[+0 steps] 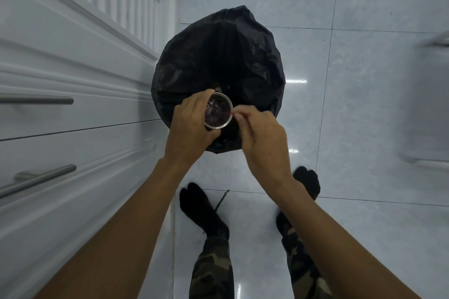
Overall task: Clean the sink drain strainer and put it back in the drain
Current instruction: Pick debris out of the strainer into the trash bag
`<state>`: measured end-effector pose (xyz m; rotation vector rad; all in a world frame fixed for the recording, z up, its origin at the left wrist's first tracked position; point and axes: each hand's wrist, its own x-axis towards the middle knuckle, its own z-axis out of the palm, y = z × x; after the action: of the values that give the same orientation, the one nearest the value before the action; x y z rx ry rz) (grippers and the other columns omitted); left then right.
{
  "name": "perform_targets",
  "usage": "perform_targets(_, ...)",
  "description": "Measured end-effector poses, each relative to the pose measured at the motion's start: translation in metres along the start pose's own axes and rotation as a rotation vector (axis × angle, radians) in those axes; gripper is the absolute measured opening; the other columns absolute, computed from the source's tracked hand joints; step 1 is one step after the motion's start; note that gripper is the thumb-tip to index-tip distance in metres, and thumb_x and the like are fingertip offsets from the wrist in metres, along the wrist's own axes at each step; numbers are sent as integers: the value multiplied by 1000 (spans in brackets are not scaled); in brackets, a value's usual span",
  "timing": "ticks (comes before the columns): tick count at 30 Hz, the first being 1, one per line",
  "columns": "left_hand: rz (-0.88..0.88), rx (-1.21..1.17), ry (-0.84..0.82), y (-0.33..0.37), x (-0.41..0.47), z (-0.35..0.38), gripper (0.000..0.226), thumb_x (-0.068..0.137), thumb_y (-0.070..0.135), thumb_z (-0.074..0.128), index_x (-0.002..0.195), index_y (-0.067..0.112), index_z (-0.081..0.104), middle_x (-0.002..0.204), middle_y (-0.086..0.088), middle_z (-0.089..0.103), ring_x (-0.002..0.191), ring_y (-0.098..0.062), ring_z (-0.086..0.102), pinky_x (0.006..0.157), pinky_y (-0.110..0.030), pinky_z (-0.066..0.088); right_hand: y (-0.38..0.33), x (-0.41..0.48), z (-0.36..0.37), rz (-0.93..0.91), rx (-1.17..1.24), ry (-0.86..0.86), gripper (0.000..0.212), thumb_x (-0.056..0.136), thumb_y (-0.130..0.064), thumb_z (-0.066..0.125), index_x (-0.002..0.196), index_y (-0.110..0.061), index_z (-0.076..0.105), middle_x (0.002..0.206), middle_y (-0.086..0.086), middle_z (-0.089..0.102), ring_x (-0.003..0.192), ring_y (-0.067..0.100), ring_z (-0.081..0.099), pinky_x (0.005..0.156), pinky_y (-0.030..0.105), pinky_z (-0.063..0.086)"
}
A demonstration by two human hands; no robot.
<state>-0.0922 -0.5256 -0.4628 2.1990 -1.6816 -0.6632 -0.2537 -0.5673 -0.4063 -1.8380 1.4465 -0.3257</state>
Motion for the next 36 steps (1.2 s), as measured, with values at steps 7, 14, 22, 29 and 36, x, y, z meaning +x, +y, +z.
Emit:
perform_targets(7,34,57,-20,2,5,1,77,74,28,91,137,2,55,133,-18,63,122,-36,62,105,-34,37,3,4,3,60,24,-16,24,105,-29,49,120,-19,66,103,0,69,90,11,59,83,23,54)
perform_targets(14,36,114,-67,6,9,2,70,79,30,87,137,6,58,132,-15,62,120,-34,59,101,-35,39,19,14,3,38,-80,3,23,100,-24,59,120,-18,67,105,6,70,92,21,63,87,35,58)
perform_targets(22,-55,17,-136,11,14,3,78,78,30,88,143,7,53,137,-16,60,126,-33,57,107,-35,37,30,7,7,-71,-139,7,25,99,-20,62,123,-17,68,112,3,72,97,21,62,86,30,56)
perform_targets(29,-187,-199,-152,20,20,3,78,78,34,86,143,8,52,140,-14,60,129,-29,57,111,-29,41,24,2,11,-129,-10,136,26,94,-17,65,117,-7,72,107,11,74,94,28,68,82,36,59)
perform_targets(36,-216,-286,-186,19,16,6,80,81,35,84,147,13,45,144,-6,55,133,-18,52,104,-6,35,32,1,8,-54,5,175,22,100,-20,60,115,-10,71,109,4,72,98,18,59,83,23,54)
